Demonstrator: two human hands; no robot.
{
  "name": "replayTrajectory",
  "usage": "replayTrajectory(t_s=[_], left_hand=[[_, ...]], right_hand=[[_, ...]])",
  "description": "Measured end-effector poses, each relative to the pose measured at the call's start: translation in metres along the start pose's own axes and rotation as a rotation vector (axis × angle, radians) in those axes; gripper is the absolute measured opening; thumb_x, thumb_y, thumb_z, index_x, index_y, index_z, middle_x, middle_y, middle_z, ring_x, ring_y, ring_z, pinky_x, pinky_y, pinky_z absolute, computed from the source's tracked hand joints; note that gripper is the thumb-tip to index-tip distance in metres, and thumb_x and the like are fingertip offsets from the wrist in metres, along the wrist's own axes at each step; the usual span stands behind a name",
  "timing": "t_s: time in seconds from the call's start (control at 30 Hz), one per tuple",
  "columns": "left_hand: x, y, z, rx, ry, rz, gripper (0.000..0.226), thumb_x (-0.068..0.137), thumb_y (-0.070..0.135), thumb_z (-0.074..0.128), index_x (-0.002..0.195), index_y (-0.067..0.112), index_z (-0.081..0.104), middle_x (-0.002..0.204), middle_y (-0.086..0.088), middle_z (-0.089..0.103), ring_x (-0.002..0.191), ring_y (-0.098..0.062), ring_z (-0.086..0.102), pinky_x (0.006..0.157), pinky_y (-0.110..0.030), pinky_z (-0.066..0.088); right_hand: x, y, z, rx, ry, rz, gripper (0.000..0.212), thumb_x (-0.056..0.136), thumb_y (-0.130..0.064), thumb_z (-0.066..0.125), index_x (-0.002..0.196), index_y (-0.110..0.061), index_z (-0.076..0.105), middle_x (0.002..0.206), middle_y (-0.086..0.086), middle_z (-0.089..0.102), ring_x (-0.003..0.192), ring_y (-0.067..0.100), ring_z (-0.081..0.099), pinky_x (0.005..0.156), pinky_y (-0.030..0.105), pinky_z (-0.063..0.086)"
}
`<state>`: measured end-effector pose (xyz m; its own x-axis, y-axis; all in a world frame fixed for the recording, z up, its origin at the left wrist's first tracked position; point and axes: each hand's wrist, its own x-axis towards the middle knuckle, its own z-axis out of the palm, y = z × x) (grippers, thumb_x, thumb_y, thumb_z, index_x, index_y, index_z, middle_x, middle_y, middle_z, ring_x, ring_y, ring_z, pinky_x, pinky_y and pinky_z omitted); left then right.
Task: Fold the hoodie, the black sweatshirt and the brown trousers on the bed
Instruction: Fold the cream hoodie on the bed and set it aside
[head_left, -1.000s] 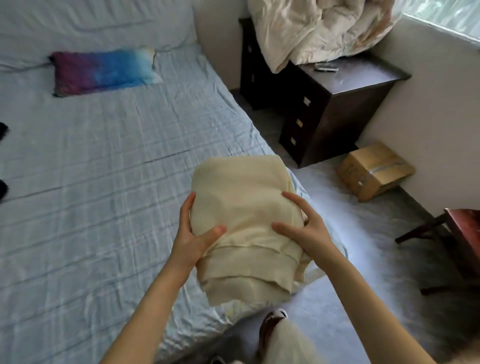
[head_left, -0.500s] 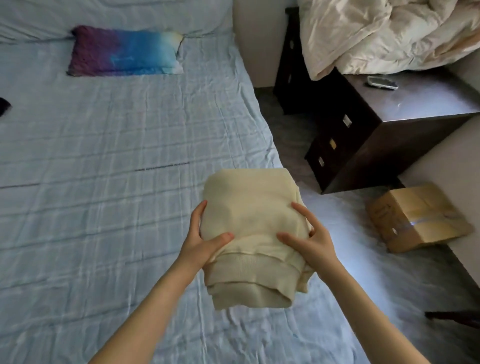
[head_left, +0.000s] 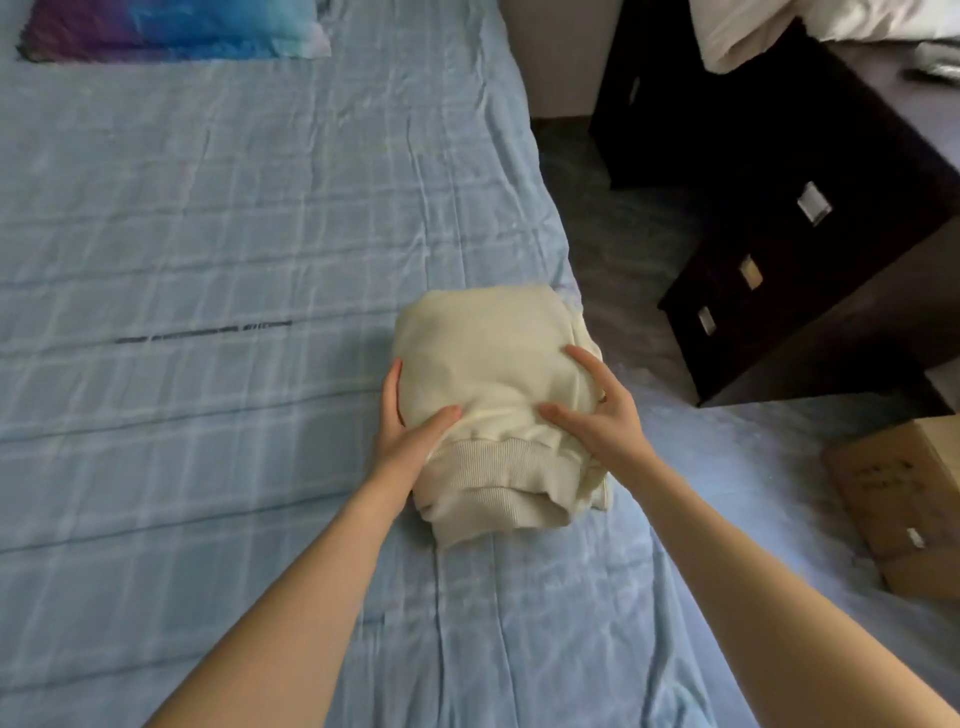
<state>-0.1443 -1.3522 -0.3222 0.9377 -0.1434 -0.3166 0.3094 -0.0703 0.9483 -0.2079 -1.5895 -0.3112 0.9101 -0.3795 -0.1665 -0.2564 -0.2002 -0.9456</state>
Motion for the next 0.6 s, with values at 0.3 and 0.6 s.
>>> replayTrajectory(t_s=[0.3, 0.6], left_hand=[[-0.008, 0.020, -0.004, 0.605, 0.071, 0.116, 0.102, 0.060, 0.068, 0.063, 0.149, 0.048, 0.017, 0.153, 0.001, 0.031, 0.140, -0.021, 0.032, 0.109, -0.031, 0.030], [0.013, 0.006, 0.028, 1.382, -0.041, 0.616, 0.067, 0.098, 0.049, 0.028, 0.157, 0.018, 0.017, 0.165, -0.002, 0.008, 0.152, -0.024, 0.003, 0.121, -0.051, 0.009]], right_hand=[[0.000, -0.013, -0.007, -0.605, 0.061, -0.072, 0.064, 0.086, -0.063, 0.056, 0.146, -0.048, 0.039, 0.162, 0.011, 0.018, 0.144, 0.034, 0.022, 0.114, 0.048, 0.026], [0.006, 0.002, 0.044, -0.928, -0.079, -0.316, 0.061, 0.102, -0.058, 0.028, 0.159, -0.037, 0.015, 0.167, -0.008, 0.010, 0.155, 0.018, 0.002, 0.125, 0.044, 0.004]])
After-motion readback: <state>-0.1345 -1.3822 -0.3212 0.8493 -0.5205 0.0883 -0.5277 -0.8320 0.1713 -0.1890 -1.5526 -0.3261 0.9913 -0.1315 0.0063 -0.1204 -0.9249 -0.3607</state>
